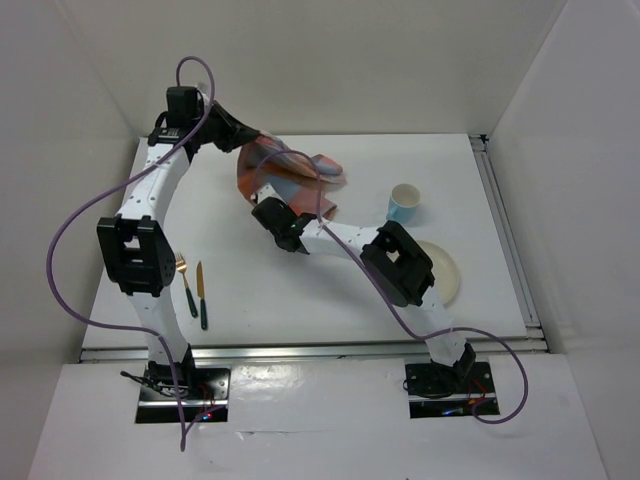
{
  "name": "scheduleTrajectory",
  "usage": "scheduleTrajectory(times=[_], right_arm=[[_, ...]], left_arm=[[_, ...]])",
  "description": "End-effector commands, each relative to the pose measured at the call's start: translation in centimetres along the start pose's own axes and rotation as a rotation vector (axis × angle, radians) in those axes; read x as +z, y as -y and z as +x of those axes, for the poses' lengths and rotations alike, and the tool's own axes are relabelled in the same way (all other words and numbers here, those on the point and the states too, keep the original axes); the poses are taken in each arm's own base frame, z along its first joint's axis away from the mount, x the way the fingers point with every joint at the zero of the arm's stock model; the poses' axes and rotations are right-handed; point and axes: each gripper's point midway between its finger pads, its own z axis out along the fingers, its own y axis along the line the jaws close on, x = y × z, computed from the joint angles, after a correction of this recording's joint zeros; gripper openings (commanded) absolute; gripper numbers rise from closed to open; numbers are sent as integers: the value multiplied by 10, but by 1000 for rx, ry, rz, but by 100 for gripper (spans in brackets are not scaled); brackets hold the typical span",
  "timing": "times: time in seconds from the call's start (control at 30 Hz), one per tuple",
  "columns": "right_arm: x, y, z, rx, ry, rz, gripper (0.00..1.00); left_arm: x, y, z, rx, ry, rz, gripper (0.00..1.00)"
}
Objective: Set the dinner table for one person
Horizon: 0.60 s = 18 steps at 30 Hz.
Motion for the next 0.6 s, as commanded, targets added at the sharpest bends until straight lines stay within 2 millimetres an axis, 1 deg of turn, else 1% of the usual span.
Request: scheduleTrajectory(times=[0.0, 0.03, 0.07, 0.1, 0.13, 0.17, 0.2, 0.23, 0.27, 0.3, 0.33, 0.37, 0.43, 0.47, 0.5, 0.53, 0.57], right_arm=[[-14, 23, -39, 82, 88, 60, 10], [-22, 28, -48, 105, 110, 59, 7], [-26, 30, -50, 106, 112, 59, 5], [-28, 36, -52, 113, 111, 57, 5], [-35, 40, -53, 121, 107, 56, 8], [-38, 39, -54, 119, 105, 38, 12], [-38, 42, -55, 124, 102, 18, 19], [-39, 40, -50, 119, 94, 5, 28], [-44, 41, -52, 122, 101, -7, 40], [-41, 42, -47, 121, 89, -14, 40], [-44, 40, -48, 132, 94, -36, 40], [-43, 42, -48, 137, 91, -43, 40], [-43, 34, -46, 140, 84, -88, 41], [-43, 37, -50, 159, 90, -96, 41], [-40, 31, -45, 148, 72, -119, 41], [-38, 30, -46, 149, 73, -119, 27], [-35, 28, -45, 145, 65, -119, 21]], left_arm=[[2, 0, -4, -3, 2, 28, 0], [2, 0, -4, -3, 2, 28, 0], [2, 0, -4, -3, 2, 28, 0], [0, -1, -6, -7, 0, 32, 0], [-3, 0, -12, -5, 13, 36, 0], [-3, 0, -13, -5, 13, 36, 0], [-5, -3, -17, -9, 22, 33, 0], [-5, -3, -17, -9, 22, 33, 0], [-8, -7, -23, -14, 34, 28, 0], [-9, -13, -25, -25, 32, 23, 0], [-8, -15, -24, -37, 30, 21, 0], [-13, -12, -30, -29, 49, 32, 0], [-12, -14, -27, -35, 33, 32, 0], [-12, -14, -27, -35, 33, 32, 0], [-11, -18, -25, -41, 28, 25, 0], [-11, -17, -23, -41, 21, 30, 0], [-10, -21, -21, -47, 15, 23, 0]])
